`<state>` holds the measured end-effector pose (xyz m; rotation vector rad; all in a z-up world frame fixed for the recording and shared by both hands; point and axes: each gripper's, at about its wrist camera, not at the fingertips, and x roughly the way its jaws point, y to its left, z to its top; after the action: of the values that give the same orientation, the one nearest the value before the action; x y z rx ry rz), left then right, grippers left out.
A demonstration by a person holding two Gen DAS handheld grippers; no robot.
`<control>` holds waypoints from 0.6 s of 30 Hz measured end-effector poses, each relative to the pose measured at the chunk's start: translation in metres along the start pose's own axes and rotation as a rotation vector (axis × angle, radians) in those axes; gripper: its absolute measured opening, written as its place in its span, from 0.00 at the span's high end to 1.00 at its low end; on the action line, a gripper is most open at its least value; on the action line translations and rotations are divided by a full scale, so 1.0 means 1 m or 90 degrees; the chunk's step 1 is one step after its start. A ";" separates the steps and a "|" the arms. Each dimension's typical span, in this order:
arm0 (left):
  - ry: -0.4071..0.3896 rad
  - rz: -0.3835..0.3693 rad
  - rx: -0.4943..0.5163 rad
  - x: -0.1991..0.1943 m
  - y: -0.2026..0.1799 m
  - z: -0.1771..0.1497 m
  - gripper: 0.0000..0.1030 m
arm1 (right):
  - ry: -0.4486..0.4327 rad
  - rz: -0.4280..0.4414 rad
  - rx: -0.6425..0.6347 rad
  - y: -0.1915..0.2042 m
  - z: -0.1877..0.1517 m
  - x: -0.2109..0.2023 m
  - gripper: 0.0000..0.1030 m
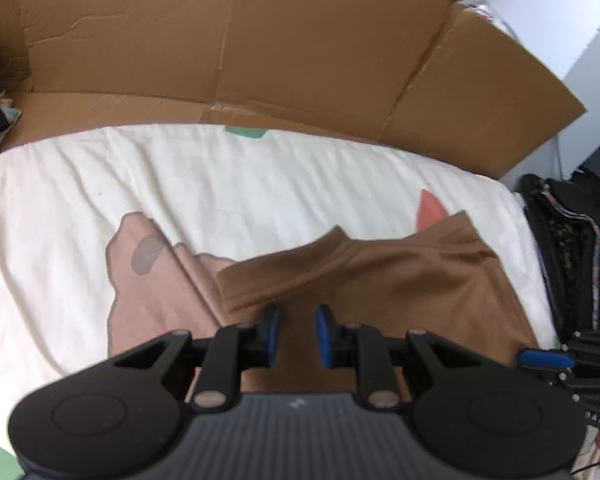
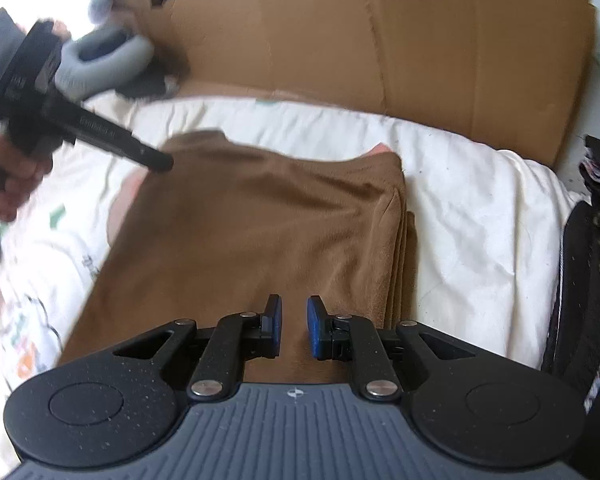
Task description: Fold clothes
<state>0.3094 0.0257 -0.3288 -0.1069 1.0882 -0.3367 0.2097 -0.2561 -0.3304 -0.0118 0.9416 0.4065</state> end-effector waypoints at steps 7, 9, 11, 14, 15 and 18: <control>0.013 -0.018 -0.036 0.029 0.025 -0.001 0.91 | 0.036 -0.020 0.032 -0.028 -0.008 0.011 0.86; 0.012 -0.026 -0.061 0.028 0.030 0.000 0.92 | 0.039 -0.019 0.023 -0.029 -0.010 0.010 0.86; 0.008 -0.026 -0.074 0.021 0.030 0.000 0.92 | 0.042 -0.014 0.023 -0.031 -0.010 0.007 0.86; 0.000 -0.020 -0.049 0.002 0.024 -0.002 0.79 | 0.046 -0.003 0.033 -0.034 -0.011 0.000 0.84; -0.003 -0.020 -0.046 -0.006 0.022 -0.004 0.72 | 0.043 0.004 0.034 -0.035 -0.011 -0.005 0.84; -0.010 -0.021 -0.049 -0.028 0.021 -0.012 0.67 | 0.044 0.007 0.027 -0.037 -0.012 -0.021 0.83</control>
<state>0.2919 0.0554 -0.3161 -0.1956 1.0848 -0.3228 0.2021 -0.2993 -0.3268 0.0172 1.0191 0.3981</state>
